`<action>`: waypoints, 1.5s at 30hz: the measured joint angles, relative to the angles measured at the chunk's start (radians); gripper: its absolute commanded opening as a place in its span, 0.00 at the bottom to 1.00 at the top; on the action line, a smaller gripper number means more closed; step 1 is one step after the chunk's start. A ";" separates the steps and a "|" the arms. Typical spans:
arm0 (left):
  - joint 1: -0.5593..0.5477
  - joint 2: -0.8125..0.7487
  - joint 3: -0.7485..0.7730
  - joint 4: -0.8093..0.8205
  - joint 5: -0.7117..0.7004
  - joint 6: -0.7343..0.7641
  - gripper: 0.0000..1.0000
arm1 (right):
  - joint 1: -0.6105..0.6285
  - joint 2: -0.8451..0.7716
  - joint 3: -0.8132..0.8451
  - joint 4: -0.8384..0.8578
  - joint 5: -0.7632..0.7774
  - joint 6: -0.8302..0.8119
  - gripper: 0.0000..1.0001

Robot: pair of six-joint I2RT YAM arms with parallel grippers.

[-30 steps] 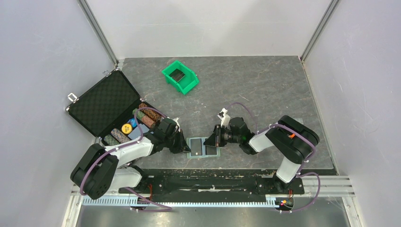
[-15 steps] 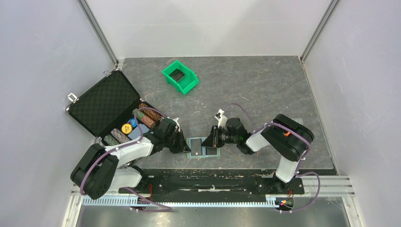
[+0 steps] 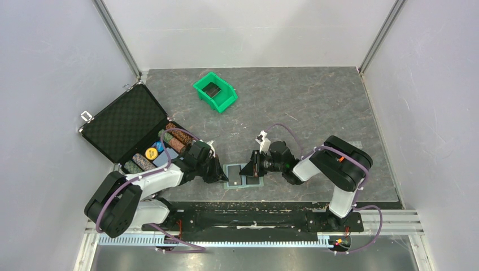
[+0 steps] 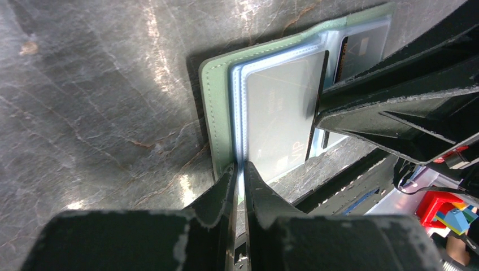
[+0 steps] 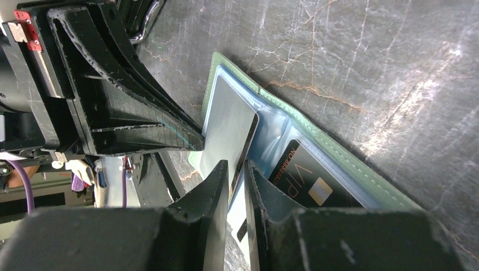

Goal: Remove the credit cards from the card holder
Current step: Remove the credit card from the card holder.

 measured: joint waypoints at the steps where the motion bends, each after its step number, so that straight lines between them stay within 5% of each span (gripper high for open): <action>1: 0.000 0.000 -0.001 0.005 0.001 0.000 0.14 | 0.000 0.002 0.000 0.004 0.000 0.000 0.19; 7: 0.000 0.004 -0.005 0.018 0.006 -0.001 0.14 | 0.000 0.011 0.000 0.018 0.002 0.009 0.17; 12: 0.000 0.005 -0.005 0.018 0.006 -0.002 0.14 | 0.000 0.013 0.000 0.019 0.004 0.013 0.00; 45: -0.002 0.026 0.000 0.038 0.011 -0.022 0.13 | -0.104 -0.092 -0.097 0.047 -0.088 0.045 0.00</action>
